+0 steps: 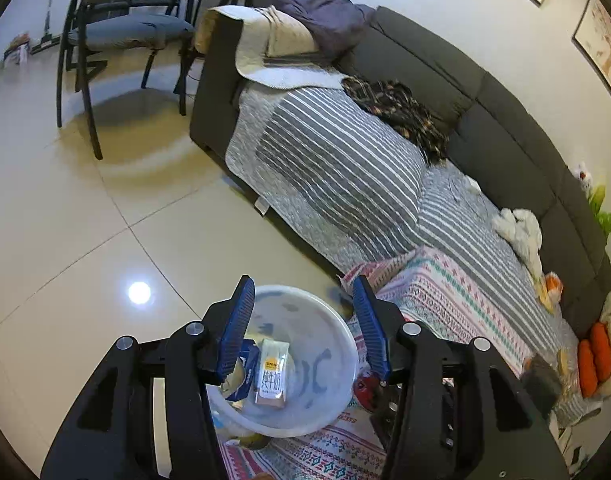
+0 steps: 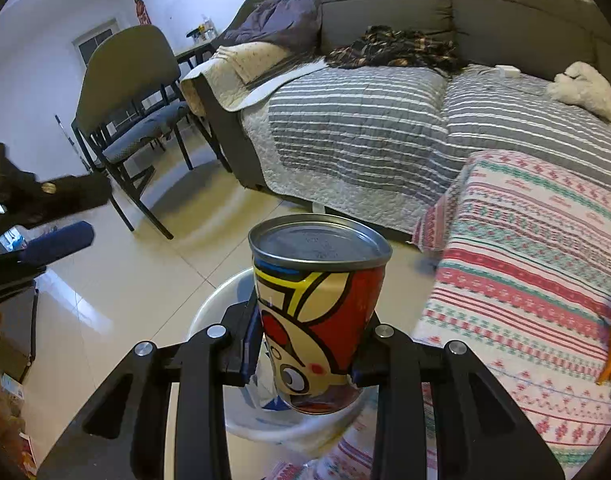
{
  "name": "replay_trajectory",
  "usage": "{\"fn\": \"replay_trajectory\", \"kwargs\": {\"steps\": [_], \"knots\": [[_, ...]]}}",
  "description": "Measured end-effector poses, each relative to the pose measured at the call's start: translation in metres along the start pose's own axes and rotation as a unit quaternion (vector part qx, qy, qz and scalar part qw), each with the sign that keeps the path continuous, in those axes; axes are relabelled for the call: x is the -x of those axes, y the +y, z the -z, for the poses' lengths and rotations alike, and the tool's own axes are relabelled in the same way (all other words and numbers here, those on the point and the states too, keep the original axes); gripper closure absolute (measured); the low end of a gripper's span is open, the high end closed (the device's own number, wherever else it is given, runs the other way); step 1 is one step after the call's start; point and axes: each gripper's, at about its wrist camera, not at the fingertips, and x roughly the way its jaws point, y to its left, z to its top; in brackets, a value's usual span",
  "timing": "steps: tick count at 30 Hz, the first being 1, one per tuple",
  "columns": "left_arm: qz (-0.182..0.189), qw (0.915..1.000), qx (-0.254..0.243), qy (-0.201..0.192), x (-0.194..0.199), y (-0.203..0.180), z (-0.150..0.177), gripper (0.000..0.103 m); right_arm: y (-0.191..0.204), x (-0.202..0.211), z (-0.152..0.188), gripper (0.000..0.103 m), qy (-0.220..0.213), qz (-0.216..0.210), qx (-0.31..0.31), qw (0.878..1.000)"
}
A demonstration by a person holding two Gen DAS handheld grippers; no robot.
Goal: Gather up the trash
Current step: 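Carry the can and blue wrapper to the bin and open both tools, then move both tools away from the bin back toward the table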
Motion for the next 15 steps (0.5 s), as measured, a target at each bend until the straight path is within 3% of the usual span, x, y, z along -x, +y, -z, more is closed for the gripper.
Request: {"fn": "replay_trajectory", "kwargs": {"steps": [5, 6, 7, 9, 13, 15], "knots": [[-0.01, 0.9998, 0.011, -0.011, 0.006, 0.011, -0.004, 0.053, 0.017, -0.019, -0.003, 0.069, 0.011, -0.004, 0.01, 1.0], [-0.013, 0.9998, 0.012, -0.013, 0.007, 0.013, -0.004, 0.053, 0.02, -0.021, -0.004, 0.062, 0.013, -0.001, 0.012, 1.0], [-0.014, 0.9997, 0.012, -0.014, 0.008, 0.014, -0.005, 0.053, 0.021, -0.022, -0.004, 0.046, 0.012, 0.003, 0.013, 1.0], [-0.015, 0.9997, 0.015, -0.016, 0.008, 0.017, -0.006, 0.053, 0.022, -0.02, -0.006, 0.032, 0.004, 0.013, 0.008, 1.0], [-0.018, 0.9997, 0.01, -0.014, 0.007, 0.014, -0.005, 0.048, 0.015, -0.013, -0.007, 0.015, -0.001, 0.037, 0.001, 0.999], [-0.021, 0.9997, 0.002, -0.014, 0.006, 0.01, -0.003, 0.044, 0.01, -0.007, -0.009, 0.012, -0.006, 0.053, -0.002, 0.999]]}}
